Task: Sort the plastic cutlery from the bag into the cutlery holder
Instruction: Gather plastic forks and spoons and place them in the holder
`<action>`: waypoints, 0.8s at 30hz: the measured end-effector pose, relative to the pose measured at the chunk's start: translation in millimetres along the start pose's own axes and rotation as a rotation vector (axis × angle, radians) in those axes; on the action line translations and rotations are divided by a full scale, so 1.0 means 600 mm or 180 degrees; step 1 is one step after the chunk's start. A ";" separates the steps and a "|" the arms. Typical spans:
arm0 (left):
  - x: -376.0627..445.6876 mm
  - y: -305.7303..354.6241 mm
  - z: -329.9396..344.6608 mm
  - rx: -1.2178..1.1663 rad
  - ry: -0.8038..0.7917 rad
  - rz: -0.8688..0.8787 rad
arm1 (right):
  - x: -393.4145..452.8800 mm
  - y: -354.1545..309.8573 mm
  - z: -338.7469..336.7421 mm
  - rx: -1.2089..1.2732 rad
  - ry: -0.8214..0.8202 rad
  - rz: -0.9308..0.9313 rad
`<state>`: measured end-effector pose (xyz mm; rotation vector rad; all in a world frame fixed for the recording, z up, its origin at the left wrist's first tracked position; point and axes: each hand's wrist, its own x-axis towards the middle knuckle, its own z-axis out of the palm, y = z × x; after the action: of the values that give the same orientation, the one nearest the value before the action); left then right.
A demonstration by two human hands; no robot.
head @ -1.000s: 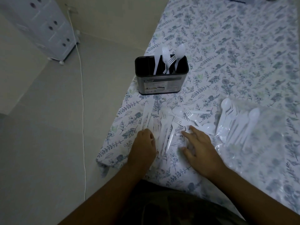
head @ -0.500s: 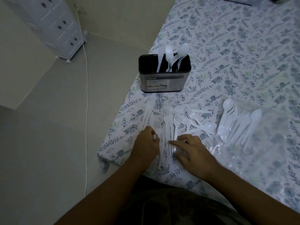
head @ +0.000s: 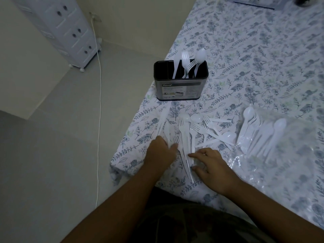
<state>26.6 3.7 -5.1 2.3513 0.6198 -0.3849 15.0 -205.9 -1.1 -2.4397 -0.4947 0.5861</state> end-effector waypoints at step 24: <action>0.053 -0.005 -0.053 0.0279 0.0410 0.0153 | 0.016 -0.067 -0.031 0.3228 -0.0149 0.1885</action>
<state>55.1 37.7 3.4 2.4849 0.6162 -0.2449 23.8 -178.9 34.4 -1.5449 0.4608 0.8582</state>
